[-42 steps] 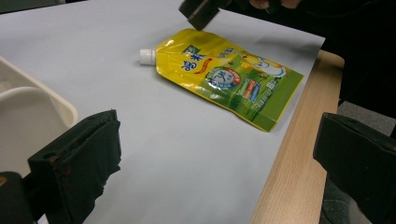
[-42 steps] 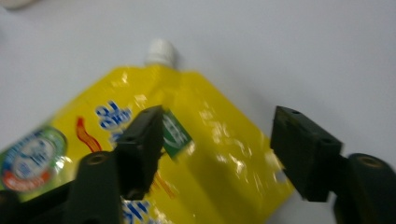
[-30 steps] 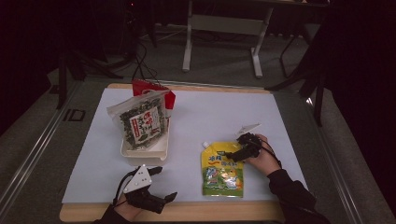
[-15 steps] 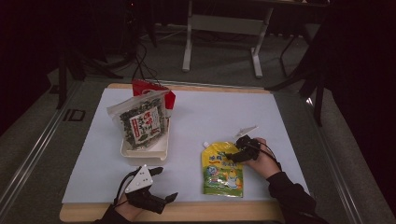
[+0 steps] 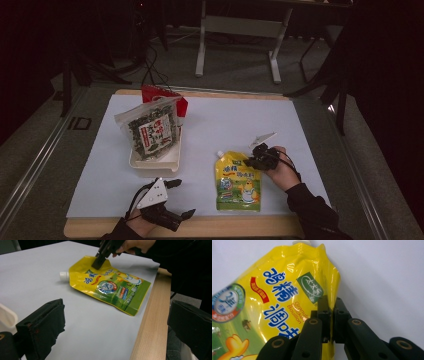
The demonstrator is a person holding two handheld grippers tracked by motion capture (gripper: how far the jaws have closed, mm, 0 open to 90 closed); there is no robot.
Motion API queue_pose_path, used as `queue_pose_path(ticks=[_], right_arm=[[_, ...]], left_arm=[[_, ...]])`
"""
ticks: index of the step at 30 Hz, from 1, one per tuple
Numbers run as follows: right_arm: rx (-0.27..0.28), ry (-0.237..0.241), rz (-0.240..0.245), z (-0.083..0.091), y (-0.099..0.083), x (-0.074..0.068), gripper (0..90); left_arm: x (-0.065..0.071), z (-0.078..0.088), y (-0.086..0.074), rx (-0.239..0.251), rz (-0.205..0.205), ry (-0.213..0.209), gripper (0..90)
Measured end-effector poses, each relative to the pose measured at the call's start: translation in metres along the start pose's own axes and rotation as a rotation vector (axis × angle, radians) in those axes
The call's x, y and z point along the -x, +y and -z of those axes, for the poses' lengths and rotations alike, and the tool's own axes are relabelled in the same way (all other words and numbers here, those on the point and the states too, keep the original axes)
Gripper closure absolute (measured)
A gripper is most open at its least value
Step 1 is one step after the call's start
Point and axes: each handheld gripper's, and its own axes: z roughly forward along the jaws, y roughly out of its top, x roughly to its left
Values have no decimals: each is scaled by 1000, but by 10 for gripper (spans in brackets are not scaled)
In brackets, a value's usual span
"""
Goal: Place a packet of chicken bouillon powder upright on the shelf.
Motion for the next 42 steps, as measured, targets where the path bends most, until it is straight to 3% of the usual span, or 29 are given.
queue_pose_path(ticks=[4,7,13,20,25,29,31,33,35,37,42], right_arm=[[56,14,3,18,5,-2,874],[87,5,37,33,9,-9,874],[140,2,89,55,15,-23,876],[179,-19,163,75,21,-44,875],[207,-13,174,82,22,-49,875],[222,1,198,89,25,-56,875],[230,3,207,91,26,-59,875],[239,8,213,94,26,-62,875],[239,12,219,95,27,-64,875],[245,11,221,96,27,-65,875],[254,23,228,99,28,-68,875]], left_arm=[[2,-1,4,-33,23,-29,35],[4,-3,7,-39,31,-69,35],[4,-8,19,-62,46,-77,35],[3,-19,31,-49,27,-57,58],[2,-26,40,-56,31,-49,73],[-5,-35,54,-73,32,4,73],[-9,-39,60,-73,40,9,83],[-12,-42,65,-75,34,27,160],[-16,-46,68,-82,26,25,193],[-17,-47,69,-78,26,24,286],[-27,-59,73,-86,52,-1,456]])
